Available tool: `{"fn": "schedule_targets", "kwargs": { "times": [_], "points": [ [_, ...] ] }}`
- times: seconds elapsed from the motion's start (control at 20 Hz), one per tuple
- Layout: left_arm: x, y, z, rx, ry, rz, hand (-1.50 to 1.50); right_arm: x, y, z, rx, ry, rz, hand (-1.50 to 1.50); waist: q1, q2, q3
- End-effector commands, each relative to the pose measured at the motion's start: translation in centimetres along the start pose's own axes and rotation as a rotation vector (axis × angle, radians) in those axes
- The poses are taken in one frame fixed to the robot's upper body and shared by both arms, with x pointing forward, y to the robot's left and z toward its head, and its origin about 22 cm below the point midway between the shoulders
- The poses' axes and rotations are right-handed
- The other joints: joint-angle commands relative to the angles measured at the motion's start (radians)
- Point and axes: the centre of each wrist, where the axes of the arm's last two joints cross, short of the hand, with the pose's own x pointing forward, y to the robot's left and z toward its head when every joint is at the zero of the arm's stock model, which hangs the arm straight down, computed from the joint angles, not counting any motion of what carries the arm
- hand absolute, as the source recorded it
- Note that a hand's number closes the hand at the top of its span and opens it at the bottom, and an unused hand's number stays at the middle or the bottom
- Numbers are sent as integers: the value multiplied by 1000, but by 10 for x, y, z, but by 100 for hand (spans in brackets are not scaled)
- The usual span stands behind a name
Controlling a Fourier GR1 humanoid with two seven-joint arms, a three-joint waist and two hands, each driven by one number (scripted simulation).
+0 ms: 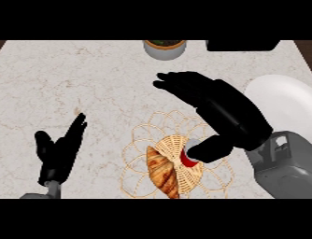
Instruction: Pick the croissant from the placemat and place it in the plate
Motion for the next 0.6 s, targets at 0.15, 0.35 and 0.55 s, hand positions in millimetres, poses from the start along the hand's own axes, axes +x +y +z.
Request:
{"fn": "schedule_targets", "kwargs": {
  "times": [0.15, 0.35, 0.55],
  "points": [
    [-8, 0, 3, -24, 45, 12, 0, 60, 14, 1, 259, 91, 236, -150, 5, 1, -4],
    [-13, -9, -1, -20, 34, 8, 0, 79, 44, -8, 306, 178, 317, -150, 9, 7, -3],
    [-15, -4, 2, -27, 24, 18, 0, 89, 66, 1, 343, 200, 314, -150, 9, 8, -2]
  ]
}}
